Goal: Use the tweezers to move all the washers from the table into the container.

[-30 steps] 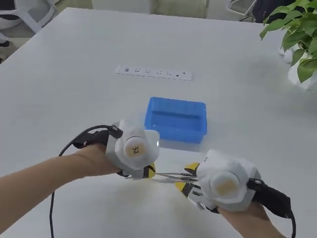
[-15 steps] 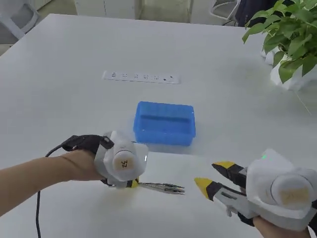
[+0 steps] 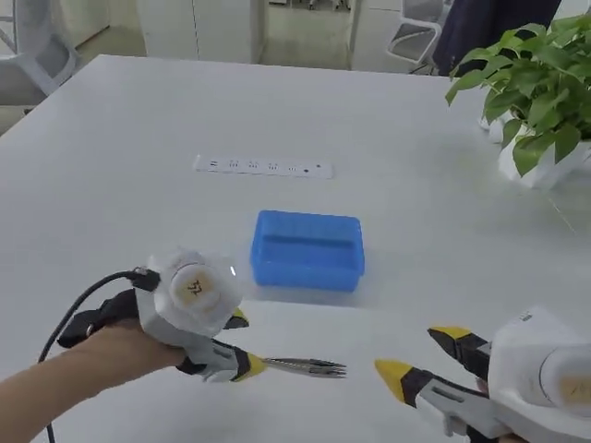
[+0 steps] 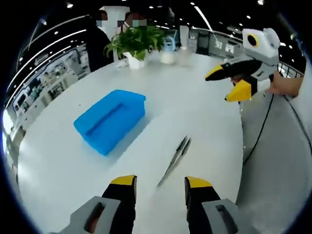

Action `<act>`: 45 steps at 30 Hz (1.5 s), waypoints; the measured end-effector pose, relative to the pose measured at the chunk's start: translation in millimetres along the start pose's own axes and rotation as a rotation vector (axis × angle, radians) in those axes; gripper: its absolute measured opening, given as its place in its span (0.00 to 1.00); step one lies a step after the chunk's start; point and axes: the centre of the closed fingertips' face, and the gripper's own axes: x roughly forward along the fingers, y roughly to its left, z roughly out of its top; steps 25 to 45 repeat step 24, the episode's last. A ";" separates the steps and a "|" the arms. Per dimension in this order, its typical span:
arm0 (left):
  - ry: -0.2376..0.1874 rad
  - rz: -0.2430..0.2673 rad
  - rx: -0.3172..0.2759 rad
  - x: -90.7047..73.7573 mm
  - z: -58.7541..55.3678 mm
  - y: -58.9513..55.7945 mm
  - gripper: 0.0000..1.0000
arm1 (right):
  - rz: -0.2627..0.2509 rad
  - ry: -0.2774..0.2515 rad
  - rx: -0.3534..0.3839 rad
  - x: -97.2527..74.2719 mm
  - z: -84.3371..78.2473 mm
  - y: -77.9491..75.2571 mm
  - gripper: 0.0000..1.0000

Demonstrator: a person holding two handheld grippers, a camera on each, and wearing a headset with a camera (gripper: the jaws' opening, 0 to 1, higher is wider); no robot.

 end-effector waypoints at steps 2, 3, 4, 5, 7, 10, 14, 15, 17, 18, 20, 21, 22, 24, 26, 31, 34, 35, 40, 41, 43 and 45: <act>-0.067 0.029 -0.071 -14.6 8.5 -3.2 0.39 | -0.001 -0.004 0.004 -0.8 1.3 0.1 0.47; -0.086 0.035 -0.084 -19.3 10.3 -5.5 0.43 | -0.002 -0.008 0.006 -1.0 1.7 0.1 0.49; -0.096 0.047 -0.098 -24.1 10.7 -6.9 0.48 | -0.005 -0.010 0.012 -1.3 1.8 -0.4 0.50; -0.102 0.071 -0.107 -28.9 10.5 -7.0 0.54 | -0.007 -0.012 0.017 -1.6 1.7 -0.7 0.52; -0.143 0.129 -0.130 -39.8 13.1 -6.1 0.66 | -0.006 -0.013 0.037 -1.5 0.6 -1.2 0.58; -0.192 0.233 -0.187 -53.7 12.8 -1.0 0.86 | -0.015 -0.016 0.071 -2.5 -3.0 -4.7 0.66; -0.250 0.364 -0.224 -73.5 12.5 11.5 0.99 | -0.042 -0.020 0.097 -4.6 -5.5 -11.0 0.75; -0.258 0.381 -0.228 -77.4 11.9 13.5 0.99 | -0.050 -0.023 0.107 -5.4 -6.0 -13.2 0.78; -0.264 0.405 -0.248 -84.4 8.1 16.5 0.99 | -0.059 -0.030 0.137 -6.6 -5.7 -15.8 0.82; -0.265 0.411 -0.259 -86.7 6.3 17.2 0.99 | -0.062 -0.034 0.143 -7.1 -5.4 -16.9 0.85; -0.260 0.422 -0.284 -90.2 0.7 17.0 0.99 | -0.076 -0.044 0.142 -8.3 -4.4 -19.1 0.87; -0.264 0.436 -0.290 -92.8 -1.5 17.1 0.99 | -0.078 -0.044 0.140 -8.5 -4.2 -19.5 0.88; -0.268 0.443 -0.292 -94.6 -2.0 17.0 0.99 | -0.079 -0.044 0.139 -8.6 -4.1 -19.9 0.89; -0.273 0.456 -0.300 -98.0 -3.4 16.9 0.99 | -0.092 -0.047 0.132 -9.8 -3.1 -23.2 0.89; -0.273 0.456 -0.300 -98.0 -3.4 16.9 0.99 | -0.092 -0.047 0.132 -9.8 -3.1 -23.2 0.89; -0.273 0.456 -0.300 -98.0 -3.4 16.9 0.99 | -0.092 -0.047 0.132 -9.8 -3.1 -23.2 0.89; -0.273 0.456 -0.300 -98.0 -3.4 16.9 0.99 | -0.092 -0.047 0.132 -9.8 -3.1 -23.2 0.89; -0.273 0.456 -0.300 -98.0 -3.4 16.9 0.99 | -0.092 -0.047 0.132 -9.8 -3.1 -23.2 0.89; -0.273 0.456 -0.300 -98.0 -3.4 16.9 0.99 | -0.092 -0.047 0.132 -9.8 -3.1 -23.2 0.89; -0.273 0.456 -0.300 -98.0 -3.4 16.9 0.99 | -0.092 -0.047 0.132 -9.8 -3.1 -23.2 0.89; -0.273 0.456 -0.300 -98.0 -3.4 16.9 0.99 | -0.092 -0.047 0.132 -9.8 -3.1 -23.2 0.89; -0.273 0.456 -0.300 -98.0 -3.4 16.9 0.99 | -0.092 -0.047 0.132 -9.8 -3.1 -23.2 0.89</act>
